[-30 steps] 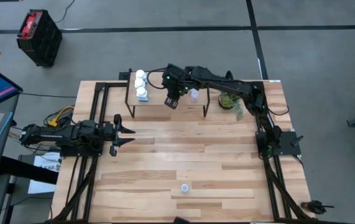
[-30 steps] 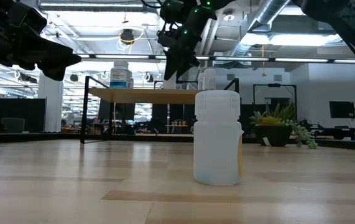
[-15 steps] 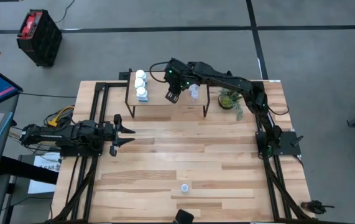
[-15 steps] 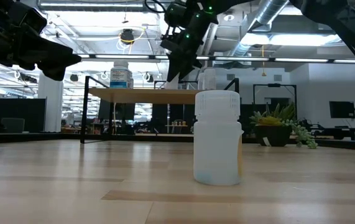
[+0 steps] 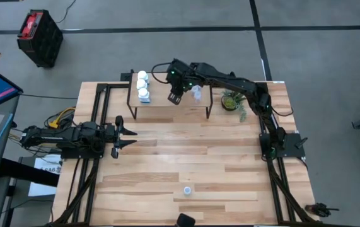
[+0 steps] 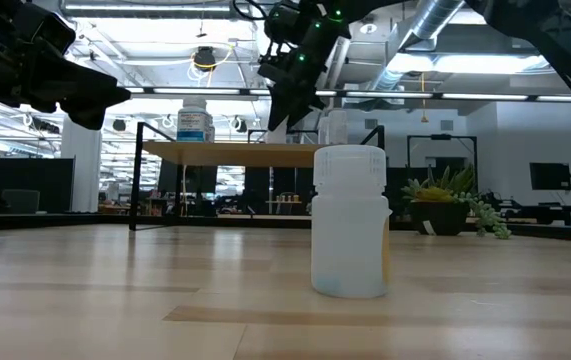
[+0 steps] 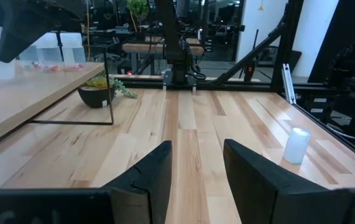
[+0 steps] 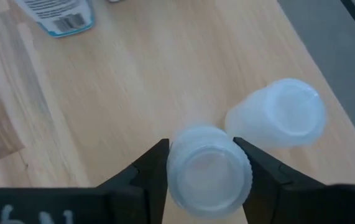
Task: Pick and place medicine bottles onto shelf by color
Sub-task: Put the transparent pill bottle on the shelf aligned with the other transparent pill bottle
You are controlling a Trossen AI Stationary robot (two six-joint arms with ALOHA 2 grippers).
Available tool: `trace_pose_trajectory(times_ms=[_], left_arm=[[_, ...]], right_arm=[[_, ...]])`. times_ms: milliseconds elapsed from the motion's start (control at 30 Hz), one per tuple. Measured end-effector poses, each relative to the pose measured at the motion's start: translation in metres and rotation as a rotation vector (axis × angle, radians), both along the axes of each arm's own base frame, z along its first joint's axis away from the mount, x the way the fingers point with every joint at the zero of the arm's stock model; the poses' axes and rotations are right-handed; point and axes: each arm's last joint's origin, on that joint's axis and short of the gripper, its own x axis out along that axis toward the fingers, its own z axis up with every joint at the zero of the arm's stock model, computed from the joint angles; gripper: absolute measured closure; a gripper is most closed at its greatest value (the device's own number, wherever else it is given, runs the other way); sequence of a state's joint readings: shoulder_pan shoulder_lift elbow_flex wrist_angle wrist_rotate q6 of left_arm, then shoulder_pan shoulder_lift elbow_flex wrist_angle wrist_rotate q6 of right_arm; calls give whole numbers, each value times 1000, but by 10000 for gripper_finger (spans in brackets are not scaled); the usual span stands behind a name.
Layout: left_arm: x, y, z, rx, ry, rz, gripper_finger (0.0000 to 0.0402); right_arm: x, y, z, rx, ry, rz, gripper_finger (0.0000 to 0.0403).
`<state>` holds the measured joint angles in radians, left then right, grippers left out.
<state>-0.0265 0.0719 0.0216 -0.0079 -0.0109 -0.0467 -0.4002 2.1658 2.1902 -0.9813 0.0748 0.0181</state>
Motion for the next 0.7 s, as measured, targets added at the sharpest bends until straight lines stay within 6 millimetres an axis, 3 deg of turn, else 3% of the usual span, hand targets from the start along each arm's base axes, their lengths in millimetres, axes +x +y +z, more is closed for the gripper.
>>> trace_pose_trajectory(times_ms=[700], left_arm=[[0, 0, 0, 0, 0, 0, 269]], right_arm=[[2, 5, 0, 2, -2, 13, 184]])
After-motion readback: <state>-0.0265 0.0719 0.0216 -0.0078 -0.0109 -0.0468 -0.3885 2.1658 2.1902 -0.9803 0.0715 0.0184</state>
